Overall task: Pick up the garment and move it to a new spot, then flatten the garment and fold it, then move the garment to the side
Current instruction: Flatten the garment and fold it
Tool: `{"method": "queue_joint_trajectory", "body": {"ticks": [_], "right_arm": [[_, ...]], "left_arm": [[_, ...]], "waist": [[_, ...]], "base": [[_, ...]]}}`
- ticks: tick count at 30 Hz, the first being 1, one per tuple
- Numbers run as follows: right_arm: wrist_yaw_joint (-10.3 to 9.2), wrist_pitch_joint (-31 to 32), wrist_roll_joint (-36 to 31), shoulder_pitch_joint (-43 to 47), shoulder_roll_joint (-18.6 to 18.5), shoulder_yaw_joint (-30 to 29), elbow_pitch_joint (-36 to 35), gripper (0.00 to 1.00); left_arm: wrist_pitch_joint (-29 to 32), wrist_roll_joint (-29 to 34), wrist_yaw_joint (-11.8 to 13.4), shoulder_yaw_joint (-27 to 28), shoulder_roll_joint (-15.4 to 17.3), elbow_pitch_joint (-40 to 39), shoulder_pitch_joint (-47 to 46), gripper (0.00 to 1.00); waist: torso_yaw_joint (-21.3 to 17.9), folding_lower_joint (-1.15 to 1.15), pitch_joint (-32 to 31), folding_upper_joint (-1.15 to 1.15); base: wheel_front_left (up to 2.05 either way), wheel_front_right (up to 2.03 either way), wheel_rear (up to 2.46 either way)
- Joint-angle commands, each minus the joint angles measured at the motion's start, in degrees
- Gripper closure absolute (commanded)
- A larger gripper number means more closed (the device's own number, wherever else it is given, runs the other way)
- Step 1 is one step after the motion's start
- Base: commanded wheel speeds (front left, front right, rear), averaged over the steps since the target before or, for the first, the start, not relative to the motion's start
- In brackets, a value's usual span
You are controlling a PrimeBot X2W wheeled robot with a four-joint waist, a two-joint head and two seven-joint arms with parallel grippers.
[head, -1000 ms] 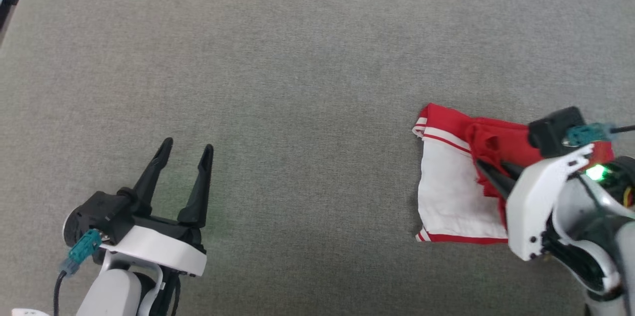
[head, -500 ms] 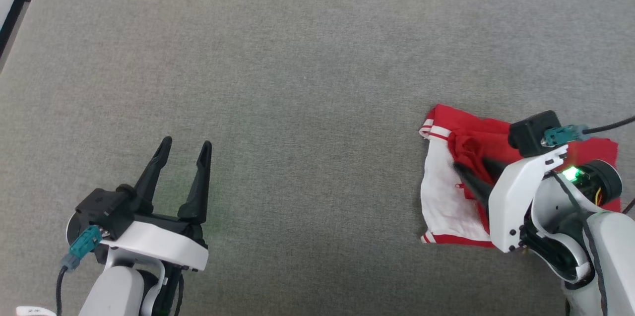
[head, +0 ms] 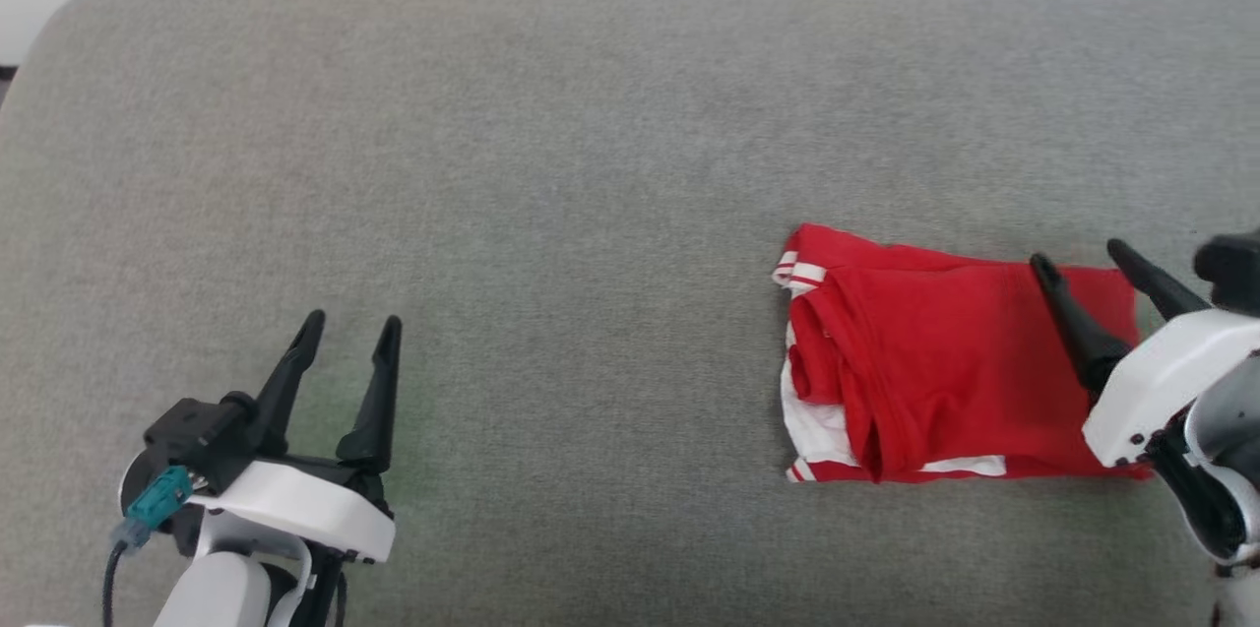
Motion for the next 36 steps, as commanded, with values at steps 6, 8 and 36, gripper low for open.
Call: {"method": "queue_joint_trajectory", "body": {"ticks": [6,8,36], "right_arm": [[-0.03,-19.25,-3.47,0.62,2.57,-2.02,7.8,0.0],[-0.03,-24.12,-4.25,1.2,3.11,-1.57,9.48,0.0],[-0.03,-30.56,-8.73,18.37,10.72,-12.03,-3.46,0.0]], "left_arm": [[-0.3,0.34,0.15,2.04,0.02,1.77,1.72,0.0],[-0.3,0.35,0.15,2.68,-0.08,1.87,2.27,0.0],[-0.3,4.79,0.15,13.45,-2.29,-12.54,16.31,0.0]], "waist": [[-3.15,0.0,-2.03,0.0],[-3.56,0.0,-2.67,0.0],[-3.52,0.0,-4.08,0.0]], "base": [[0.0,0.0,0.0],[0.0,0.0,0.0],[0.0,0.0,0.0]]}}
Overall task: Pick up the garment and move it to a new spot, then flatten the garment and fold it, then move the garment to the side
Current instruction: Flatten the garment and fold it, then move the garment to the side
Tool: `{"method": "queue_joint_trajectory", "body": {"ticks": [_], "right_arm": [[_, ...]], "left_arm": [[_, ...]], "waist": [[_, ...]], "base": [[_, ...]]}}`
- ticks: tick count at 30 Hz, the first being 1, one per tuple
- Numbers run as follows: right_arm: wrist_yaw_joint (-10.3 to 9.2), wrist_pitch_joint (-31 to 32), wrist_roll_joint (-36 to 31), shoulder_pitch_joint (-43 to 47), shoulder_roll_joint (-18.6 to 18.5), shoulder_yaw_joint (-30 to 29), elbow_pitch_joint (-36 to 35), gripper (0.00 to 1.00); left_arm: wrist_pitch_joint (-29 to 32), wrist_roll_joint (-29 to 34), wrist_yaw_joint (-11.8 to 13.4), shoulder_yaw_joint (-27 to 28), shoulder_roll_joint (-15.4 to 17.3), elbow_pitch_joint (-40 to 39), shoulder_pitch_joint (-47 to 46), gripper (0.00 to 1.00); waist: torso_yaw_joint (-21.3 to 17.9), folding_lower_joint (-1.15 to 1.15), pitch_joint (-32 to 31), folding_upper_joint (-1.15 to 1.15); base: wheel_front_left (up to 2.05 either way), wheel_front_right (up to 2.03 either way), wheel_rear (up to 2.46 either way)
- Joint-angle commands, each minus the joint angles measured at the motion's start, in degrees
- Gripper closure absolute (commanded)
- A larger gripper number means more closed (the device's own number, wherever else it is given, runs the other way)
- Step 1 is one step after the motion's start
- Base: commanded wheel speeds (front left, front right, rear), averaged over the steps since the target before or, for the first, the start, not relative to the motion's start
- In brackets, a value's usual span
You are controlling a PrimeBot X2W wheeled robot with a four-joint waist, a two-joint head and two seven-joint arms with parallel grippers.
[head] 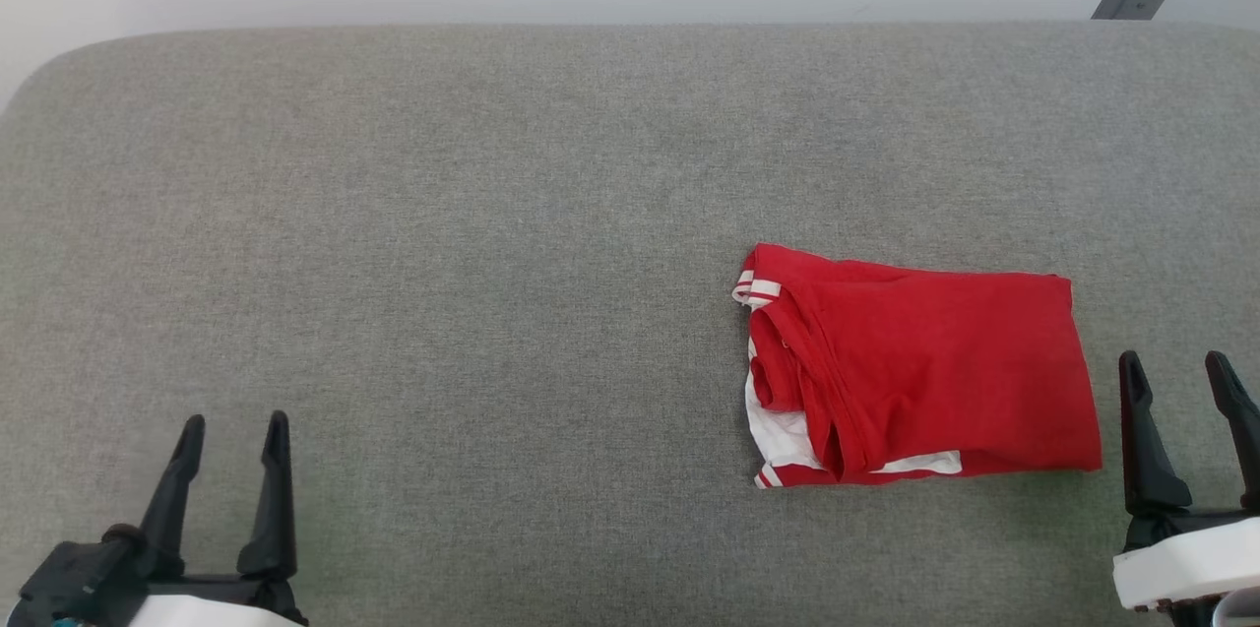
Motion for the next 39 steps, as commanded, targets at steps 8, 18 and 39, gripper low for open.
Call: {"method": "queue_joint_trajectory", "body": {"ticks": [8,18,39], "right_arm": [[-0.03,2.88,-1.61,-1.64,0.37,0.75,-1.84,0.0],[-0.05,26.29,0.41,-8.54,-8.42,2.11,1.1,0.0],[-0.16,48.07,8.09,-13.89,-10.38,3.55,1.26,1.0]], "left_arm": [[-0.3,-0.22,0.15,-1.59,0.69,0.06,-2.67,0.0],[-0.3,-1.35,0.15,-5.58,1.41,1.34,-9.64,0.0],[-0.3,-2.88,0.15,-9.24,2.42,3.34,-16.98,0.0]], "waist": [[-0.31,0.0,1.36,-0.01],[1.34,0.0,7.22,-0.01],[0.75,0.0,16.06,-0.01]], "base": [[0.0,0.0,0.0],[0.0,0.0,0.0],[0.0,0.0,0.0]]}}
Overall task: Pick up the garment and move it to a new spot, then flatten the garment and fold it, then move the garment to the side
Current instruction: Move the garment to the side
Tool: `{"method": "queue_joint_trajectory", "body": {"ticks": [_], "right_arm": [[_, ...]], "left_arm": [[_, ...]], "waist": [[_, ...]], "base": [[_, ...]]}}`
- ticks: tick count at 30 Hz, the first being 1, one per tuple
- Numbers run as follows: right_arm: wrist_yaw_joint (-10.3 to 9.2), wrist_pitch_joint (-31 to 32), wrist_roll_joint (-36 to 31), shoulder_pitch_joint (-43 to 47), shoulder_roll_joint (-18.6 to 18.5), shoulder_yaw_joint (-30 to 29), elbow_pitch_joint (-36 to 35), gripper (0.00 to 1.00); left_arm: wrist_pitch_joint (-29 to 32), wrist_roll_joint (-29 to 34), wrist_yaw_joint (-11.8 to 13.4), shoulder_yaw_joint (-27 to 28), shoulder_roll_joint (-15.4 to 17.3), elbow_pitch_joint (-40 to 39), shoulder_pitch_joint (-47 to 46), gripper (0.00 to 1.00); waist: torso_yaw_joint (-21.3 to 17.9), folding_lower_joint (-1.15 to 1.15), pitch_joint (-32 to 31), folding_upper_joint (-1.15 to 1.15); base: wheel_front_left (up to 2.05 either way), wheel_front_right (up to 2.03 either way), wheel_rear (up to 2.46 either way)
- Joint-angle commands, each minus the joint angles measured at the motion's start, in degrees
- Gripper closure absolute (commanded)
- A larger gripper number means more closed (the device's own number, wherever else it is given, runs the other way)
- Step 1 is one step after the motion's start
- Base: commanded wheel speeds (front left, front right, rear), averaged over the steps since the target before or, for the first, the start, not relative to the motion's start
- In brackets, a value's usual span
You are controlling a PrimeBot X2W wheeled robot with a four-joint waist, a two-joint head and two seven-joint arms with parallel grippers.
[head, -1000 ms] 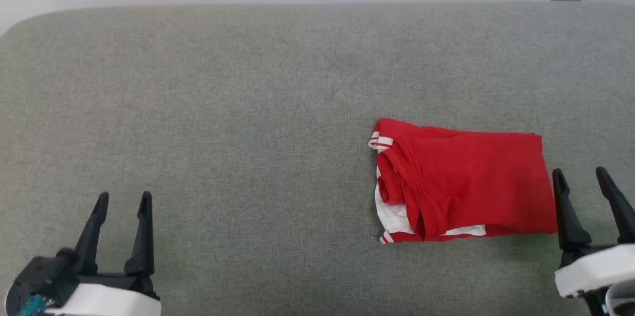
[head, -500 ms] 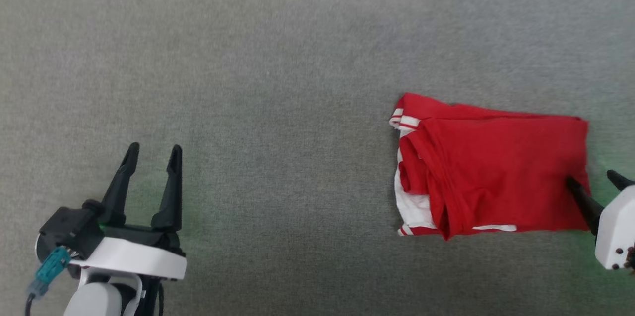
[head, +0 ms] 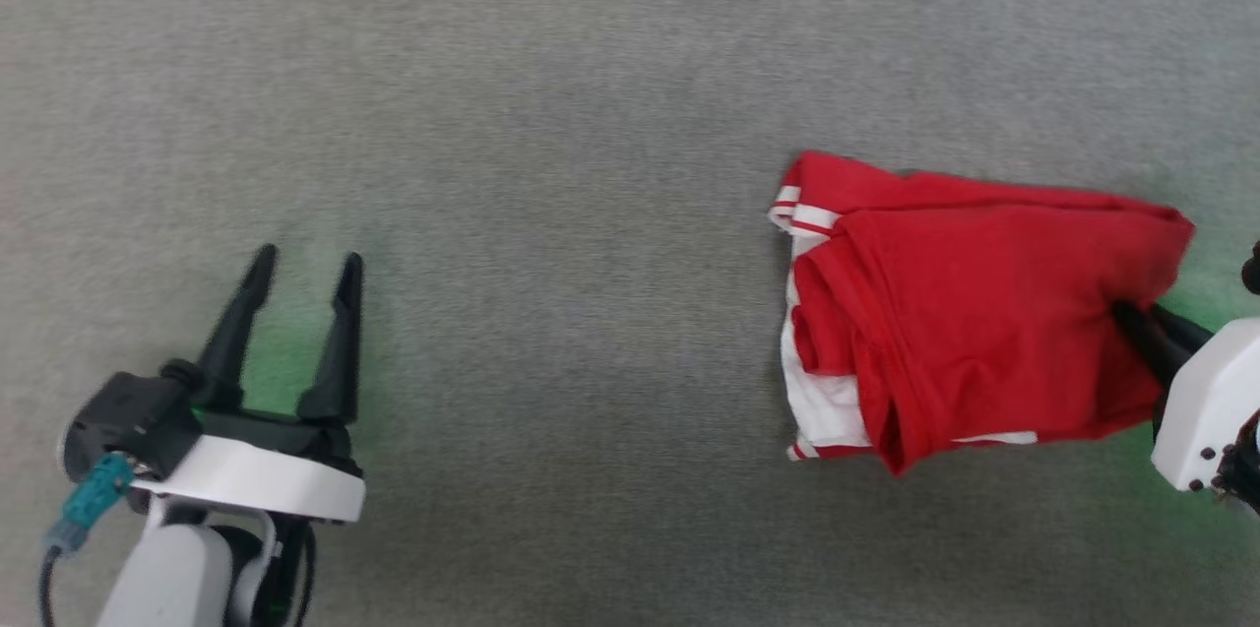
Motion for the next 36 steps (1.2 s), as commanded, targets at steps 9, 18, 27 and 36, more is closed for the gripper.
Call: {"method": "queue_joint_trajectory", "body": {"ticks": [9,18,27,36], "right_arm": [[-0.32,-8.45,-0.7,-3.04,1.19,-11.36,2.26,1.0],[-0.26,-19.16,-6.3,-12.8,-2.96,-27.04,13.37,1.0],[-0.26,-29.26,-15.64,-25.34,-4.82,-31.4,26.53,1.0],[-0.26,-37.13,-23.22,-32.35,-5.14,-30.15,40.34,0.0]], "left_arm": [[-0.3,-0.47,0.15,-0.77,4.62,-2.73,-3.87,0.0],[-0.29,-1.53,0.15,-6.56,11.81,-5.31,-17.77,0.0],[-0.3,-4.15,0.15,-9.52,16.27,-6.25,-27.21,0.0],[-0.3,-5.86,0.15,-9.88,16.33,-6.01,-26.64,0.0]], "waist": [[-8.81,0.0,2.91,0.0],[-12.43,0.0,10.22,0.0],[-11.77,0.0,14.45,0.0],[-11.15,0.0,14.13,0.0]], "base": [[0.0,0.0,0.0],[0.0,0.0,0.0],[0.0,0.0,0.0],[0.0,0.0,0.0]]}}
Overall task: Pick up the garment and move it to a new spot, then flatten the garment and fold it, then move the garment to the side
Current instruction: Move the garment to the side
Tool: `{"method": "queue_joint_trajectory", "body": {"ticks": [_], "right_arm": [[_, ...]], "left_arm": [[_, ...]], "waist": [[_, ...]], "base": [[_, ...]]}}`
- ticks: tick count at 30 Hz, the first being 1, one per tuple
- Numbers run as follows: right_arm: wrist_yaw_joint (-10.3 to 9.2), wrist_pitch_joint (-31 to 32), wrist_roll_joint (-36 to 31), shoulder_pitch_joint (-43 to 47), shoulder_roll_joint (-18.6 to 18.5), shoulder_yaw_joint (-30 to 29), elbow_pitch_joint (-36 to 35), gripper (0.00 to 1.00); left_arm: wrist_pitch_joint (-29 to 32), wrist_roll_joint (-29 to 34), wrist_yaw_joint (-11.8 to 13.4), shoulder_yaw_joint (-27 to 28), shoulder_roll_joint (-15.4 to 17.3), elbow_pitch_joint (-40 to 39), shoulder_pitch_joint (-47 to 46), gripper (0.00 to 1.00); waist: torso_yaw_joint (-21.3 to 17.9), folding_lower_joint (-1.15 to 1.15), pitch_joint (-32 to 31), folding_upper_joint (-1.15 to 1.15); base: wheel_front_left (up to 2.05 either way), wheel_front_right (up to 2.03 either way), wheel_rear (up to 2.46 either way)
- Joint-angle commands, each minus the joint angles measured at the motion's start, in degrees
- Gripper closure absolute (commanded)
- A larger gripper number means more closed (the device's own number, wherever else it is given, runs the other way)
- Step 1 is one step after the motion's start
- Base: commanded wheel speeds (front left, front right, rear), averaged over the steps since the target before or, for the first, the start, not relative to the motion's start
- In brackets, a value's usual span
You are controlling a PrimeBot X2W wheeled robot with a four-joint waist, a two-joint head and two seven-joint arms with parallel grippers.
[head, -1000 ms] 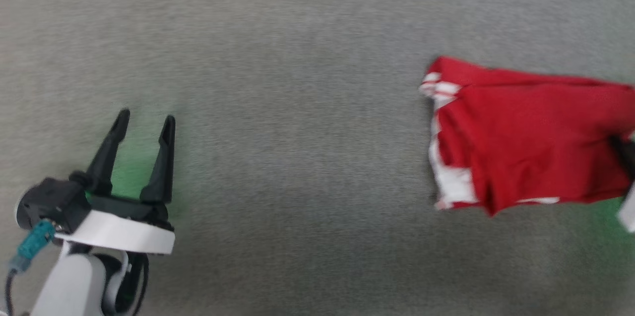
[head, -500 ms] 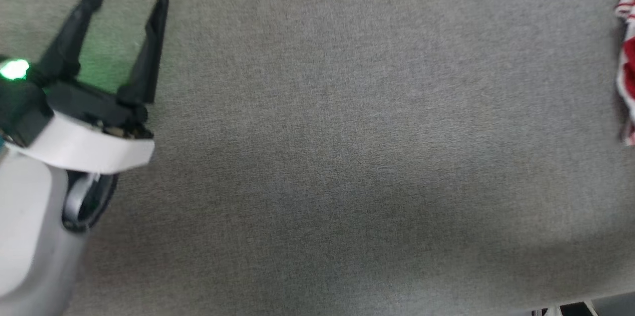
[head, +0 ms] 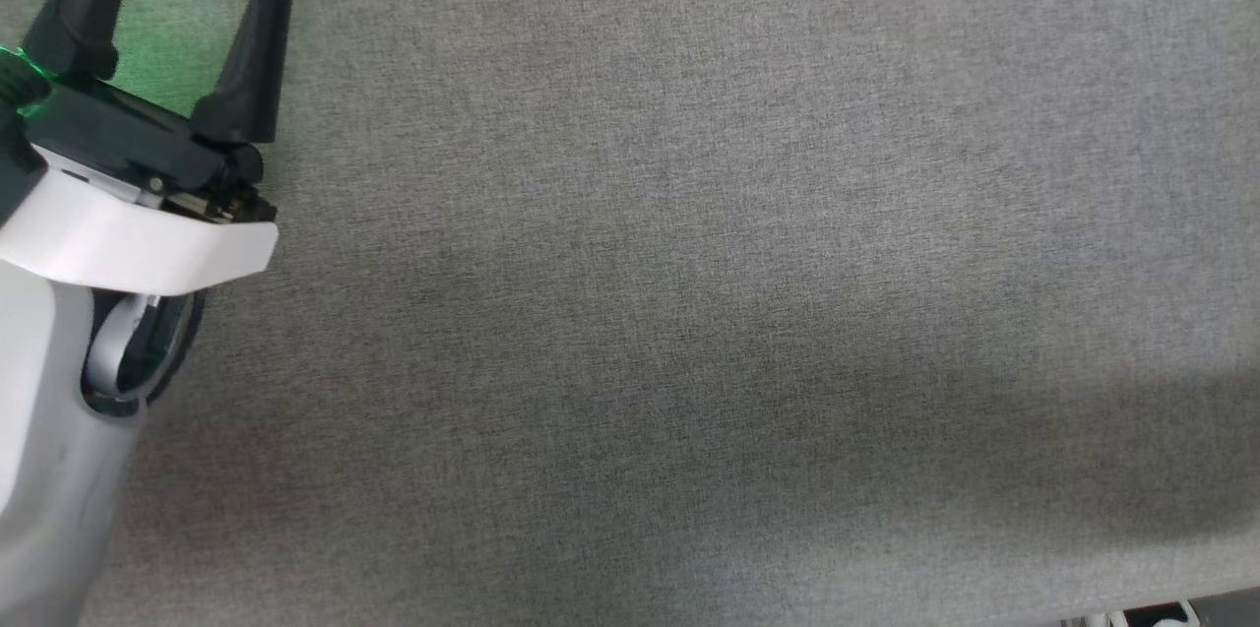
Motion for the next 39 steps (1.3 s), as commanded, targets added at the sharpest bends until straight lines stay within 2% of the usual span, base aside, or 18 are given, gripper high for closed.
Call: {"method": "queue_joint_trajectory", "body": {"ticks": [1,5,9,19,25,32,39], "right_arm": [[-0.15,-1.49,-0.92,-0.56,-0.72,0.81,1.16,0.0],[-0.15,-3.66,-0.69,-0.14,-1.13,3.2,2.46,0.0],[-0.15,-5.84,0.48,2.69,-0.17,8.79,1.02,0.0],[-0.15,-7.58,9.1,11.56,4.98,26.8,-7.17,0.0],[-0.15,-9.9,11.01,17.93,7.93,34.22,-9.17,0.0],[-0.15,-14.56,12.19,23.86,11.98,39.38,-9.85,0.0],[-0.15,-17.45,12.68,29.52,14.1,38.41,-13.97,0.0]], "left_arm": [[-0.29,-0.33,0.15,-0.02,-0.35,0.12,1.15,0.0],[-0.28,-0.11,0.15,0.26,-1.19,0.97,2.27,0.0],[-0.28,-0.13,0.15,0.81,-3.33,3.02,4.77,0.0],[-0.29,0.65,0.15,4.96,-9.07,10.4,15.17,0.0],[-0.29,1.03,0.15,6.4,-12.02,14.01,19.97,0.0],[-0.29,2.24,0.15,10.44,-14.17,16.59,26.75,0.0],[-0.29,4.3,0.15,16.17,-16.17,14.74,34.02,0.0]], "waist": [[0.37,0.0,-0.86,0.0],[1.02,0.0,-2.7,0.0],[2.47,0.0,-6.27,0.0],[7.46,0.0,-15.88,0.0],[11.14,0.0,-21.17,0.0],[12.44,0.0,-27.9,0.0],[11.26,0.0,-32.97,0.0]], "base": [[0.0,0.0,0.0],[0.0,0.0,0.0],[0.0,0.0,0.0],[0.0,0.0,0.0],[0.0,0.0,0.0],[0.0,0.0,0.0],[0.0,0.0,0.0]]}}
